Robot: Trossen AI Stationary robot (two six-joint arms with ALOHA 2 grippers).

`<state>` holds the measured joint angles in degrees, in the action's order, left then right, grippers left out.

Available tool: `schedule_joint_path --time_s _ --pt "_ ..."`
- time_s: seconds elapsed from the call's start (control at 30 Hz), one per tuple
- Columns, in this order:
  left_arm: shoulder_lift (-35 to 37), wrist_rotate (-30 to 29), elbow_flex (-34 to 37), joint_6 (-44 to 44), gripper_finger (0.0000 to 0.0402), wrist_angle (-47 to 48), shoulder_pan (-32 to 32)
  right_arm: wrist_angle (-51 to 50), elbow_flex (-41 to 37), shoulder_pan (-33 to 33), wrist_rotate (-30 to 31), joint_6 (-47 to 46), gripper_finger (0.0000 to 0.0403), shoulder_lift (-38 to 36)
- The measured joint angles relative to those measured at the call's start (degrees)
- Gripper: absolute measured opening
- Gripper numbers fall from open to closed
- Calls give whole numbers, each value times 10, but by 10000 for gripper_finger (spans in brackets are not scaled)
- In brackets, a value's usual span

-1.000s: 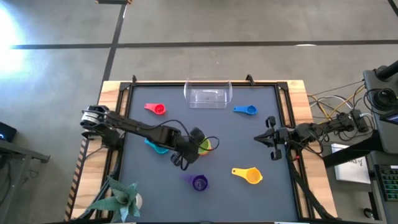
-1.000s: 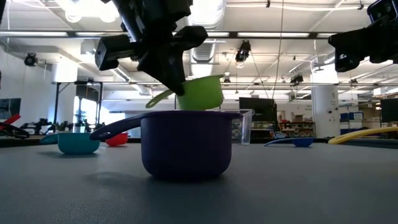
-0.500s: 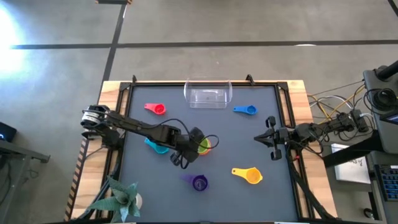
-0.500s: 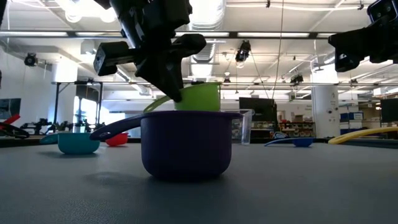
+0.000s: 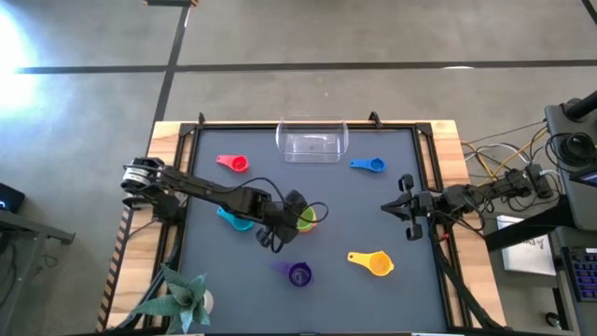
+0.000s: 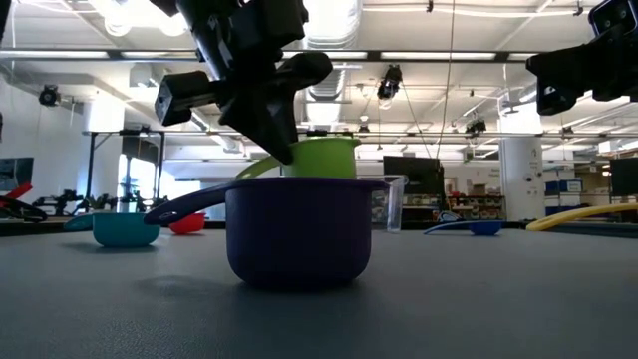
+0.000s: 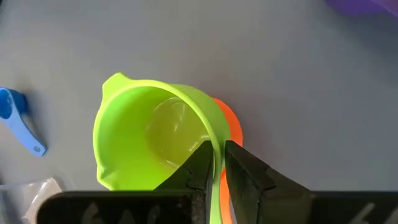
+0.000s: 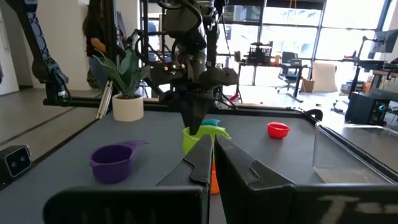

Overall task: Nest measuring cups in basket
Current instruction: Stack the green measuring cup on top of the orange measuring cup, then stack the violet measuring cup on top of the green measuring cup

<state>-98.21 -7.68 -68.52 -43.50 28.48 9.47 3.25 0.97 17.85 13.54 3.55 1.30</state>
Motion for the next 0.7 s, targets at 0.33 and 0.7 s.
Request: schedule_joint_path --time_s 0.33,0.7 --pt "0 -9 9 -2 30 -19 -6 0 0 0 0 0 9 0" --pt "0 -18 9 11 105 -19 -7 0 0 0 0 0 9 0"
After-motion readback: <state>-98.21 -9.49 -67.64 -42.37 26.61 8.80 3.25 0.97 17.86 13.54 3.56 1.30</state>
